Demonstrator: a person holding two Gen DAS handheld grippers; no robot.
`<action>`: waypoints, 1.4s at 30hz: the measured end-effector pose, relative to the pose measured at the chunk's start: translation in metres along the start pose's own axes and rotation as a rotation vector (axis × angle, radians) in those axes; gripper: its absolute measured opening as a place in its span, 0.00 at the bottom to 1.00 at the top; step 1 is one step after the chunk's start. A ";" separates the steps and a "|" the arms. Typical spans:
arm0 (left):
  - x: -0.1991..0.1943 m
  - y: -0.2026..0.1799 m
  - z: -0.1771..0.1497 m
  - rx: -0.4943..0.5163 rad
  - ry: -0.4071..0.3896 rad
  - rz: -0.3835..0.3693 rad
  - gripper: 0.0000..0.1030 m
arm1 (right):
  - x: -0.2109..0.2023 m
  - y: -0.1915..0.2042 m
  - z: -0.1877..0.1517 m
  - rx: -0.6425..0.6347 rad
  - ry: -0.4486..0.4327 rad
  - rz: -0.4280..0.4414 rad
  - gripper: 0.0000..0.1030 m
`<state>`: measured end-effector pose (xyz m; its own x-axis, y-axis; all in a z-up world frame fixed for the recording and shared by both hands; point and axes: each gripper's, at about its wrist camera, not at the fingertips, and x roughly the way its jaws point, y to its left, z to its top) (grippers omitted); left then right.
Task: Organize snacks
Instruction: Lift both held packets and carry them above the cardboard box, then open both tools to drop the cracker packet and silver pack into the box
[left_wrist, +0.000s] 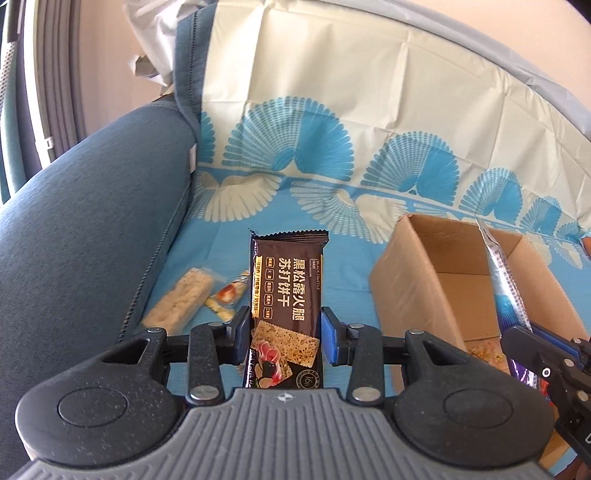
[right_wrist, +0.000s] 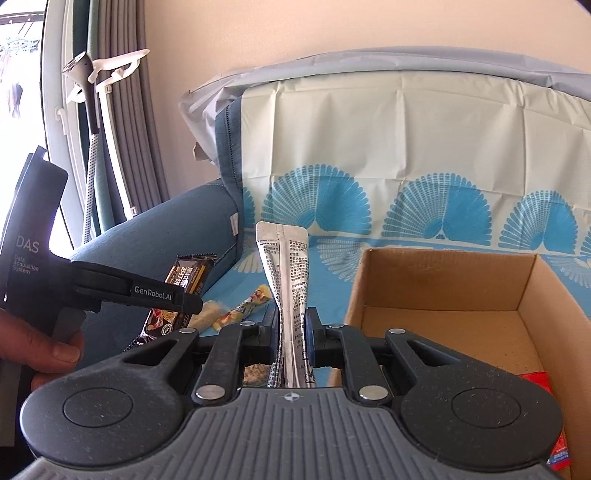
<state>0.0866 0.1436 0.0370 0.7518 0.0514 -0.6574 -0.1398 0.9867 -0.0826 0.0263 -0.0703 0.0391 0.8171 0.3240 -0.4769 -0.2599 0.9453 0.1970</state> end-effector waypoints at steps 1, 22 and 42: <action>0.000 -0.005 0.000 0.003 -0.003 -0.006 0.42 | -0.002 -0.003 0.000 0.000 -0.004 -0.008 0.14; -0.023 -0.123 -0.004 0.189 -0.213 -0.268 0.42 | -0.029 -0.089 -0.005 0.078 -0.013 -0.322 0.15; -0.029 -0.152 -0.019 0.235 -0.270 -0.406 0.78 | -0.026 -0.111 -0.014 0.172 0.001 -0.486 0.59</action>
<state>0.0740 -0.0112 0.0549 0.8586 -0.3339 -0.3890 0.3210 0.9418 -0.0999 0.0272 -0.1834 0.0173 0.8221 -0.1512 -0.5489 0.2384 0.9669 0.0907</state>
